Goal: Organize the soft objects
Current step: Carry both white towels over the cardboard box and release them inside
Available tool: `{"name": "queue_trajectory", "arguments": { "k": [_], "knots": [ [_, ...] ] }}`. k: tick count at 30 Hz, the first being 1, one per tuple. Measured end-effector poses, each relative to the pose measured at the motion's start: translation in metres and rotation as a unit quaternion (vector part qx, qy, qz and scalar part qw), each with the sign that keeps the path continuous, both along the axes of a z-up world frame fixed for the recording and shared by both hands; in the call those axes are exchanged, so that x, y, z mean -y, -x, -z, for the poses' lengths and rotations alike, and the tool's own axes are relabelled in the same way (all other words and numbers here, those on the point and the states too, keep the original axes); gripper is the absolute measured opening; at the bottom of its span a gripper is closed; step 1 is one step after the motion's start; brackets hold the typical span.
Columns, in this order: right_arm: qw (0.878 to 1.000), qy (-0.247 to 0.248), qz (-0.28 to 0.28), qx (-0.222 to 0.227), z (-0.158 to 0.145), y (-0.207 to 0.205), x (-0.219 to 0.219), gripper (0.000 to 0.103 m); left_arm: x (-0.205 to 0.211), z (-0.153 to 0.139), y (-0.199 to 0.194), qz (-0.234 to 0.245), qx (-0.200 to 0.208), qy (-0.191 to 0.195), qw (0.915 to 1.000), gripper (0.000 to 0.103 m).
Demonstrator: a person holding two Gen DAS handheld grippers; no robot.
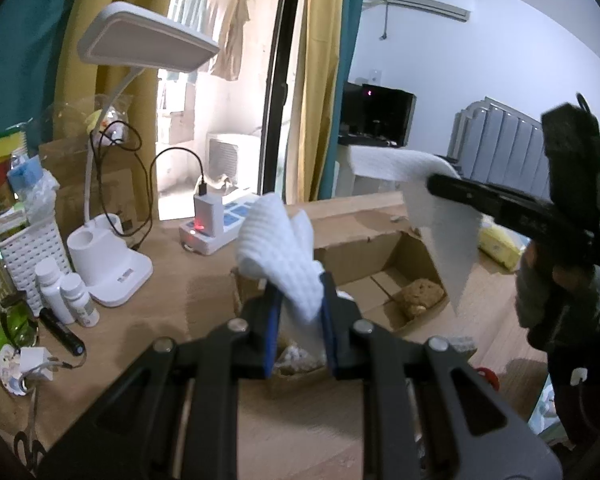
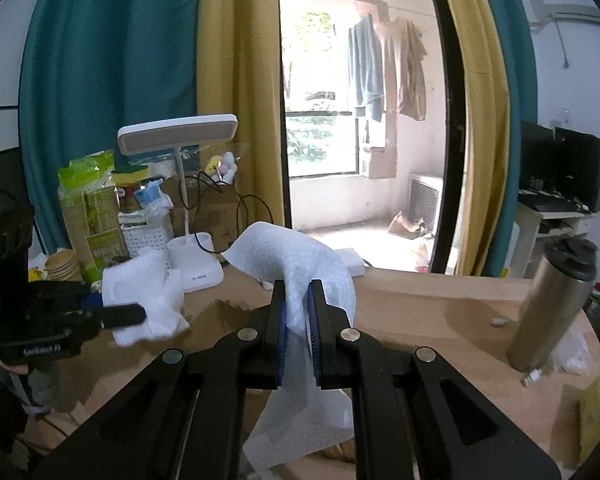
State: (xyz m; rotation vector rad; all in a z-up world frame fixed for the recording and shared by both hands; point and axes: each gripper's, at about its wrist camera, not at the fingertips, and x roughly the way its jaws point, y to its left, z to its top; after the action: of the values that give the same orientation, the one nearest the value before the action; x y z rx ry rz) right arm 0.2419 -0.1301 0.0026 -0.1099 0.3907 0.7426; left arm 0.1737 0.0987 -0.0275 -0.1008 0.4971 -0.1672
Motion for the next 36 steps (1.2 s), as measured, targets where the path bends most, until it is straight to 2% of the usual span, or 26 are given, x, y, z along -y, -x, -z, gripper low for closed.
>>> {"name": "queue_trajectory", "arguments": {
  "k": [5,12,19,25,33,36],
  "knots": [
    [0.999,0.009,-0.023,-0.022,0.017,-0.015,-0.021,0.011,-0.001,0.003,-0.006,0.001,-0.003,0.005,1.0000,0.019],
    [0.997,0.039,-0.037,-0.046,0.040,-0.022,-0.040,0.011,0.001,0.011,-0.019,0.004,-0.009,0.035,0.9994,0.019],
    [0.986,0.139,-0.059,-0.075,0.070,-0.033,-0.061,0.011,0.011,0.018,-0.029,0.010,-0.020,0.031,0.9993,0.019],
    [0.973,0.195,-0.060,-0.107,0.094,-0.037,-0.060,0.011,0.015,0.026,-0.037,0.007,-0.032,0.025,0.9992,0.019],
    [0.965,0.227,-0.066,-0.114,0.099,-0.035,-0.057,0.011,0.017,0.034,-0.049,-0.013,-0.048,0.023,0.9985,0.020],
    [0.966,0.224,-0.072,-0.108,0.097,-0.031,-0.058,0.016,0.017,0.038,-0.053,-0.021,-0.056,0.024,0.9979,0.021]
  ]
}}
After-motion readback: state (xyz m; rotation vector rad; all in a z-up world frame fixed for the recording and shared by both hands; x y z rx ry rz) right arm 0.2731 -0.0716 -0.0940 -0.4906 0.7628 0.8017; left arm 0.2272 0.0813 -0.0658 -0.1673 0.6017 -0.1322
